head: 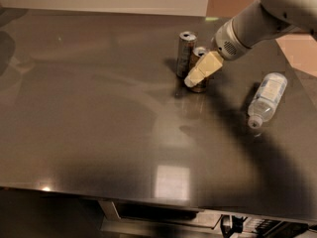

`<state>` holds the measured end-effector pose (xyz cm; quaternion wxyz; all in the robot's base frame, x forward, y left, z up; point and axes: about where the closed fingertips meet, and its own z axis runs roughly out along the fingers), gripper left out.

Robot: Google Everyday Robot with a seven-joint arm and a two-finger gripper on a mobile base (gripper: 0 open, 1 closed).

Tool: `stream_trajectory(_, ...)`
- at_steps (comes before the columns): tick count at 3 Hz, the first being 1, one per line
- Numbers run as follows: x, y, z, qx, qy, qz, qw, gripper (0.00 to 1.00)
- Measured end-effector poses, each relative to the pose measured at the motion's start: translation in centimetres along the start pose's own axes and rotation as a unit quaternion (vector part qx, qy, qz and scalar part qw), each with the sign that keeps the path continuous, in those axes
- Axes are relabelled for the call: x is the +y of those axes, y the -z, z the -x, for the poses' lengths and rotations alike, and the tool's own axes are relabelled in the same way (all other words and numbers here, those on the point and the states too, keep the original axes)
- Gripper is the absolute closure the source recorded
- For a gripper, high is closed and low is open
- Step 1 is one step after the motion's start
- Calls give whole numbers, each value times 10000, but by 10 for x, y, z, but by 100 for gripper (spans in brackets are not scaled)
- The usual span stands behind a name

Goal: Move orange can near redbull can

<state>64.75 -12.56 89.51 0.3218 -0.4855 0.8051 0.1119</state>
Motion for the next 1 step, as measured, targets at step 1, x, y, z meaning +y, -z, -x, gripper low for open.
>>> stream_trajectory(1,0,0,0,0,0,1,10000,0)
